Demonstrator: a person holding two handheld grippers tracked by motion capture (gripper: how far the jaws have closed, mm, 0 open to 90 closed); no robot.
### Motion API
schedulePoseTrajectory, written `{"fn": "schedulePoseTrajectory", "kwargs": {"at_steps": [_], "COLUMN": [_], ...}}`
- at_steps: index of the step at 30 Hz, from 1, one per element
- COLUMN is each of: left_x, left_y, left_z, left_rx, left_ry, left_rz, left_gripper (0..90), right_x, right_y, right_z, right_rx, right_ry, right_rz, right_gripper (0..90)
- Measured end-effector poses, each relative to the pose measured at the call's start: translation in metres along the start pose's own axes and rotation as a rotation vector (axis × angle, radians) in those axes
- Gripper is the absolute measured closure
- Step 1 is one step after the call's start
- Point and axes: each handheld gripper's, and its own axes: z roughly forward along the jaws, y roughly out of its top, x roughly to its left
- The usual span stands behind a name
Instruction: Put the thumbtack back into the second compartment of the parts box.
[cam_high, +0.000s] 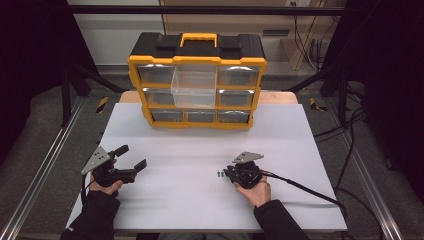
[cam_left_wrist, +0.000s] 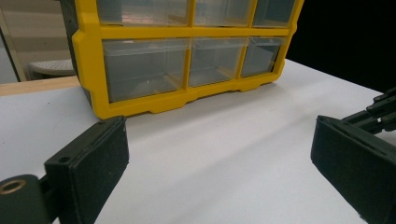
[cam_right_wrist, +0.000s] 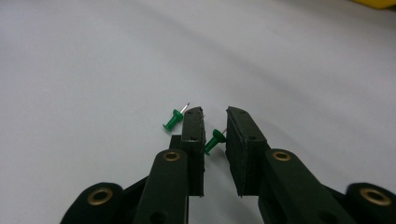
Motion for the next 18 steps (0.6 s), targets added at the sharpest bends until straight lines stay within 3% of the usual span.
{"fn": "schedulePoseTrajectory", "kwargs": {"at_steps": [18], "left_x": [-0.001], "left_y": [0.000], "left_z": [0.001], "left_rx": [0.002], "left_ry": [-0.006], "left_rz": [0.002], "left_gripper": [3.8], "right_x": [-0.010], "right_y": [0.021], "right_z": [-0.043], "right_rx": [-0.126], "right_ry": [-0.002], "right_rz": [0.003], "right_gripper": [77.4]}}
